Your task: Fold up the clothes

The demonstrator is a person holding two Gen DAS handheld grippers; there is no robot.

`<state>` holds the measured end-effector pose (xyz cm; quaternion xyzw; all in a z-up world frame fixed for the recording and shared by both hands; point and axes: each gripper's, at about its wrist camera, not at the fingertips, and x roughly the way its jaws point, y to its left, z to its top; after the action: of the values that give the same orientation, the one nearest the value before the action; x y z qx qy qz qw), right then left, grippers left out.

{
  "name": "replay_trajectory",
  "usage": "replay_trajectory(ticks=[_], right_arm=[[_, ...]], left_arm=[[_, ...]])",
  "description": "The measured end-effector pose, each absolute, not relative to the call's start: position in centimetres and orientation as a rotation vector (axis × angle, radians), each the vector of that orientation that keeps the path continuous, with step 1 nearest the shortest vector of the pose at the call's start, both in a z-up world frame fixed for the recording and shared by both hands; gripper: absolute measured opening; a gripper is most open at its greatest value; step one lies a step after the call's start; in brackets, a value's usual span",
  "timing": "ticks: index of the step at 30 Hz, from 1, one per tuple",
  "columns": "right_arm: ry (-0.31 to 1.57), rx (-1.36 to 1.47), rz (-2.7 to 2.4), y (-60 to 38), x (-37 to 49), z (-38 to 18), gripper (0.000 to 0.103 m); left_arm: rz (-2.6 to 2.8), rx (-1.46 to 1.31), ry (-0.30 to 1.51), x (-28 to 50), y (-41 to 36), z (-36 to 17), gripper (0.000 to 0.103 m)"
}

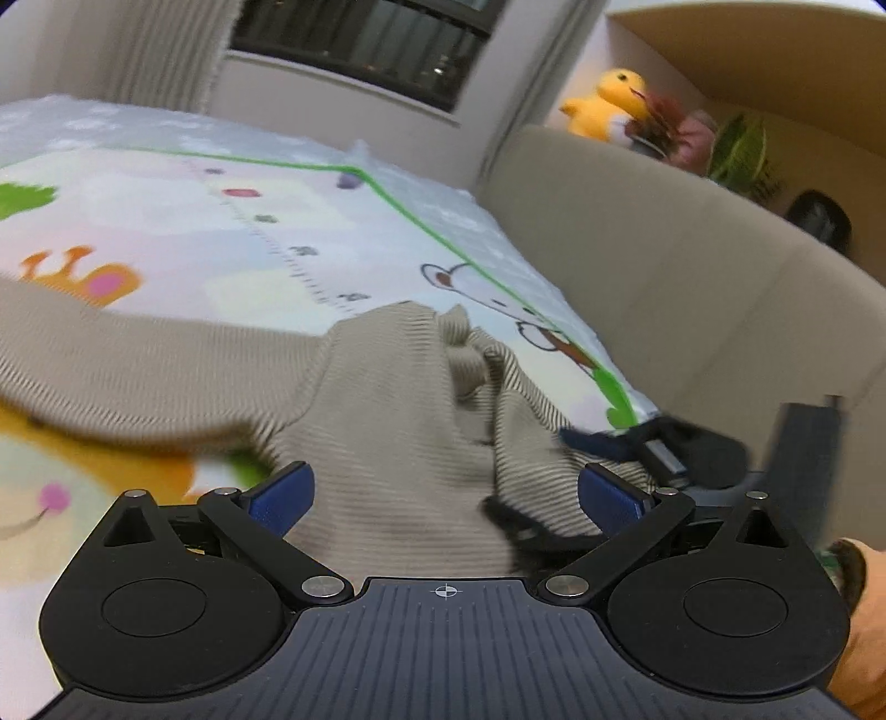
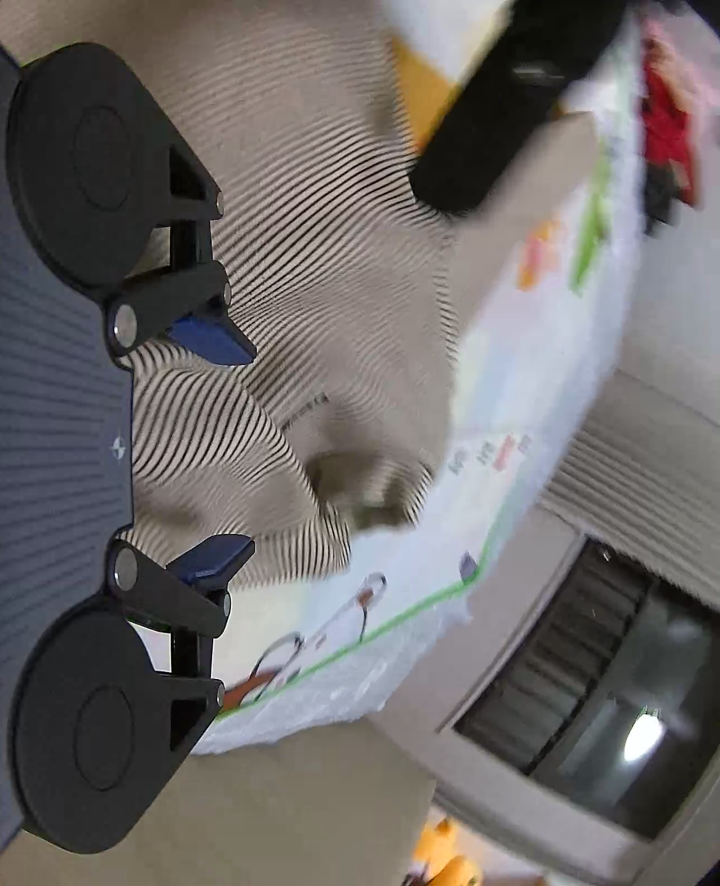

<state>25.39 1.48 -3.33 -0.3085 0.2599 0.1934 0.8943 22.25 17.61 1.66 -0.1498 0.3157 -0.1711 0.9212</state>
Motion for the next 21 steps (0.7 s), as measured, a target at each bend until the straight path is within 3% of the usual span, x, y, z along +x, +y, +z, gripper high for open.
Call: replay_trajectory(ticks=[2,7,9,16,18,20,21], right_arm=[[0.566,-0.647,0.407,1.8,26.9,-3.6,0.010],[0.519,-0.716,0.147,-4.6,30.2,-0.8,0.008],[0.536,-0.701,-0.028,-8.6,32.0,0.3,0.000],[0.592,-0.548,-0.209,-14.9,32.3,1.9,0.001],[0.564,-0.469,-0.133,-14.6,29.2,3.2,0.009],[0.544,-0.410,-0.057,-14.1,26.0,4.4,0.036],[0.533,-0.393,-0.029,-13.9,24.3,5.0,0.042]], left_arm=[[-0.365,-0.299,0.652,24.1,17.2,1.7,0.103],[-0.365,-0.293,0.664,28.3,17.4,0.2,0.103],[-0.319,-0.305,0.682,29.5,18.2,-1.0,0.103],[-0.213,-0.350,0.687,30.8,20.9,-3.5,0.103],[-0.211,-0.343,0.679,30.5,21.1,-3.2,0.103],[-0.199,-0.322,0.678,29.7,20.9,-2.5,0.103],[-0.203,-0.318,0.676,29.1,20.8,-2.1,0.103]])
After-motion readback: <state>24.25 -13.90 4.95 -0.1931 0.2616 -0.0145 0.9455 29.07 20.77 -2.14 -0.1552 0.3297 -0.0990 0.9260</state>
